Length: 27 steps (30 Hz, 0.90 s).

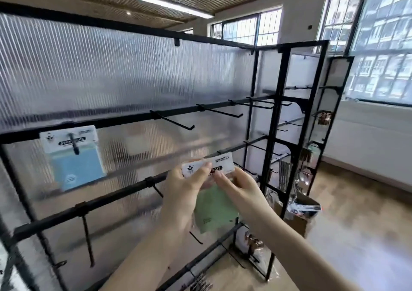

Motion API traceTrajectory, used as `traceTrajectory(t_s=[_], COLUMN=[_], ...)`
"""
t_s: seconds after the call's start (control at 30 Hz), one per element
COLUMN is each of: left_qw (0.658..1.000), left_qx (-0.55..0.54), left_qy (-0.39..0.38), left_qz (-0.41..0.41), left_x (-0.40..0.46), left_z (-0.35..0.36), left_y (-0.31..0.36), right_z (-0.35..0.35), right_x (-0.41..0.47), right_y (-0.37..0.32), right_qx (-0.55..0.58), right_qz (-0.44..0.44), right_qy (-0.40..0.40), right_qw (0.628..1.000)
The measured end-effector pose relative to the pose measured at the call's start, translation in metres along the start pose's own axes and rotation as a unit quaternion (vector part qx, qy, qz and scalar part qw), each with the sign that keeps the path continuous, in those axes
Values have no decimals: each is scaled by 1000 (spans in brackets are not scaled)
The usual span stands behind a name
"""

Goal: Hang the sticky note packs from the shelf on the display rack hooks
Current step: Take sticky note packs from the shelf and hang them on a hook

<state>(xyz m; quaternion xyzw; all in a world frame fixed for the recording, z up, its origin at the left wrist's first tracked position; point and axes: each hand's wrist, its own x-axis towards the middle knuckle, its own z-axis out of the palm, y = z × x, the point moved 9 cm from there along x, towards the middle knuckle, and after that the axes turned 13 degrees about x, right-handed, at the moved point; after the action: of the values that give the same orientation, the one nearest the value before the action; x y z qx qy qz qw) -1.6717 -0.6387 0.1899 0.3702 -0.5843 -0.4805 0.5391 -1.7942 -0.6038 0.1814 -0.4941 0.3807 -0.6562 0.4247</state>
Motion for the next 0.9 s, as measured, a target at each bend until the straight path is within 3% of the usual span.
traceTrajectory(t_s=[0.23, 0.5, 0.9], left_qw=[995, 979, 969], left_qx=[38, 150, 148], left_qy=[45, 82, 155], left_qz=[84, 114, 121], left_x=[47, 78, 91], left_z=[-1, -6, -12], left_y=[27, 39, 40], right_z=[9, 13, 27], right_x=[59, 102, 145], right_y=[-19, -7, 6], right_qx=[-3, 60, 101], right_qz=[-56, -56, -41], right_qy=[-29, -45, -137], right_qw=[998, 996, 985])
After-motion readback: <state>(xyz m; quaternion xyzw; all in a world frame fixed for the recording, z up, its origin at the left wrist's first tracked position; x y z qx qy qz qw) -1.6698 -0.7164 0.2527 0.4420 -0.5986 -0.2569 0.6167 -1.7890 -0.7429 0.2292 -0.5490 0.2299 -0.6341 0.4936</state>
